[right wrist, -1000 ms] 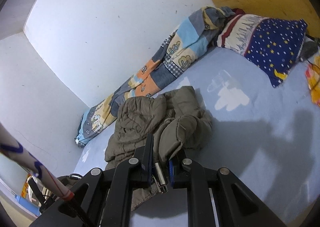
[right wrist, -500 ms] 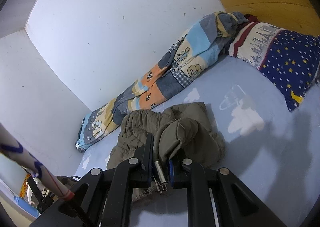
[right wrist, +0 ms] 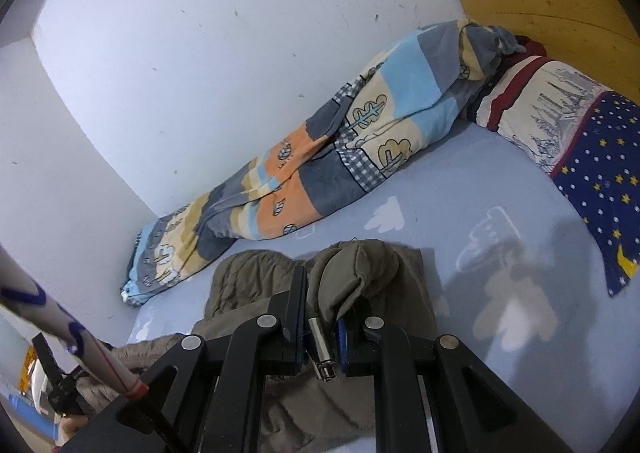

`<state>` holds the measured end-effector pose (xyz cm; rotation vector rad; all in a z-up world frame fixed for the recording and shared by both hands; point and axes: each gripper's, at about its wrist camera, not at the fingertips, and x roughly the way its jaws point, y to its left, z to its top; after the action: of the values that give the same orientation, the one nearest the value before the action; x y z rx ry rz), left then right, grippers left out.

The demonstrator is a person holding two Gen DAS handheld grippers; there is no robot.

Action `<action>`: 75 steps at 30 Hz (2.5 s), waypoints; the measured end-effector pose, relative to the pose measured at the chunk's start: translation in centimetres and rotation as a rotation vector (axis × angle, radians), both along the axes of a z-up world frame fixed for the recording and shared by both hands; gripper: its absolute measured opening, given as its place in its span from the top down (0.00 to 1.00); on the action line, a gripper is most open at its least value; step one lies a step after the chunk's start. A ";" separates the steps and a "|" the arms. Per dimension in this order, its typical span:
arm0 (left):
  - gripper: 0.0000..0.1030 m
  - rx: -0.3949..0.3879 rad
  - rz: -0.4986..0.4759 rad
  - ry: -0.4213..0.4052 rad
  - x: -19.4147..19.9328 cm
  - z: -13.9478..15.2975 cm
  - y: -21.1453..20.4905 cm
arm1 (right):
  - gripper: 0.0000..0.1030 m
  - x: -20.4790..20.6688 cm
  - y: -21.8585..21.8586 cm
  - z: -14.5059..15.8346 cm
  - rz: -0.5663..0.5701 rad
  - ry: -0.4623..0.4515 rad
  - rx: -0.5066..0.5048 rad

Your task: Fold large clothes

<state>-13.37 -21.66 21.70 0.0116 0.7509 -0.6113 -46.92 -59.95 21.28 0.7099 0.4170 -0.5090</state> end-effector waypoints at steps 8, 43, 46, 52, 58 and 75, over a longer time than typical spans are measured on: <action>0.48 0.061 0.032 -0.019 5.5 -0.9 -2.1 | 0.88 5.4 -4.0 -3.4 -0.053 0.061 0.040; 0.43 0.283 -0.242 0.025 -0.1 -11.1 -20.9 | 0.54 11.5 -4.1 -11.8 0.111 0.281 0.011; 0.38 0.292 -0.246 0.052 1.3 -12.4 -21.9 | 0.54 12.4 -5.3 -13.8 0.106 0.319 0.028; 0.32 0.298 -0.230 0.086 3.3 -14.6 -23.6 | 0.54 13.3 -8.2 -16.7 0.081 0.327 0.101; 0.32 0.274 -0.219 0.071 1.5 -12.1 -21.6 | 0.54 12.8 -6.9 -14.8 0.046 0.339 0.075; 0.32 0.208 -0.014 -0.016 -6.3 -10.2 -1.8 | 0.54 4.5 9.8 -8.1 0.059 0.262 -0.043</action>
<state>-19.70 -23.48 11.46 0.2135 0.7969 -0.5438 -42.40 -50.18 13.21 0.5889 0.6679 -0.5557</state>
